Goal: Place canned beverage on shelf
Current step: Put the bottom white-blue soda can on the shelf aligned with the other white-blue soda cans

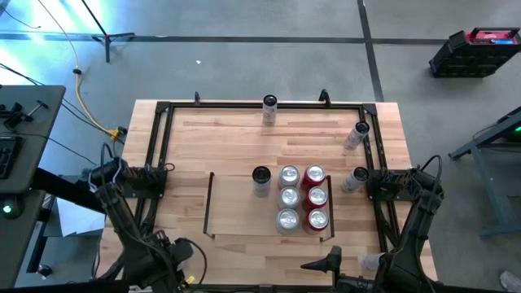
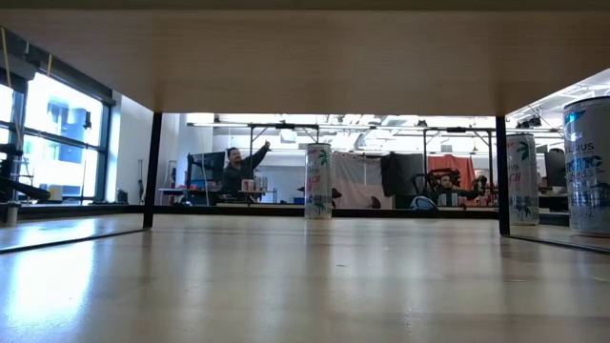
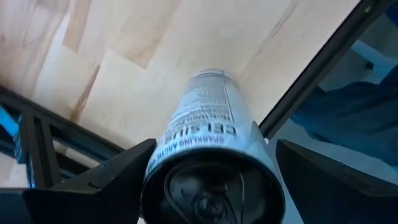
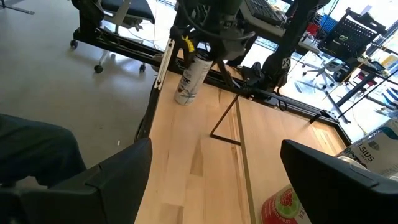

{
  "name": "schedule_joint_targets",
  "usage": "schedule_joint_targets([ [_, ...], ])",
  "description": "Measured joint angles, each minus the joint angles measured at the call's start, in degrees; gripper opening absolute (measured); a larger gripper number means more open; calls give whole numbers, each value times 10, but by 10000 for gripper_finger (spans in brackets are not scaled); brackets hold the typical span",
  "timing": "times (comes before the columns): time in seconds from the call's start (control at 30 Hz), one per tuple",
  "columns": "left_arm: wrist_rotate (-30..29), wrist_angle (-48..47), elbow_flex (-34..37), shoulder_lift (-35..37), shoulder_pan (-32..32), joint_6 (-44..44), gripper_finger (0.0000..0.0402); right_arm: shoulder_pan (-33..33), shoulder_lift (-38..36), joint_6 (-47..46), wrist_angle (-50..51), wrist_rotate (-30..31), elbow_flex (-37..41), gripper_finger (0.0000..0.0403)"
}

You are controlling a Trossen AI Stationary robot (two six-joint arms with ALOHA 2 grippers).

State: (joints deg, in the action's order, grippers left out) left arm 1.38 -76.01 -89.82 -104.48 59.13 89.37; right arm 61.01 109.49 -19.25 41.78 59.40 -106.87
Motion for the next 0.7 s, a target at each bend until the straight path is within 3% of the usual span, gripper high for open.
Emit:
schedule_joint_targets([
  [0.17, 28, 18, 0, -9, -10, -20, 307, 0, 0, 0, 0, 0, 0, 341],
  [0.4, 37, 25, 0, -9, -14, -51, 241, 0, 0, 0, 0, 0, 0, 341],
  [0.7, 69, -6, -28, 26, -14, -108, 240, 0, 0, 1, 0, 0, 0, 341],
])
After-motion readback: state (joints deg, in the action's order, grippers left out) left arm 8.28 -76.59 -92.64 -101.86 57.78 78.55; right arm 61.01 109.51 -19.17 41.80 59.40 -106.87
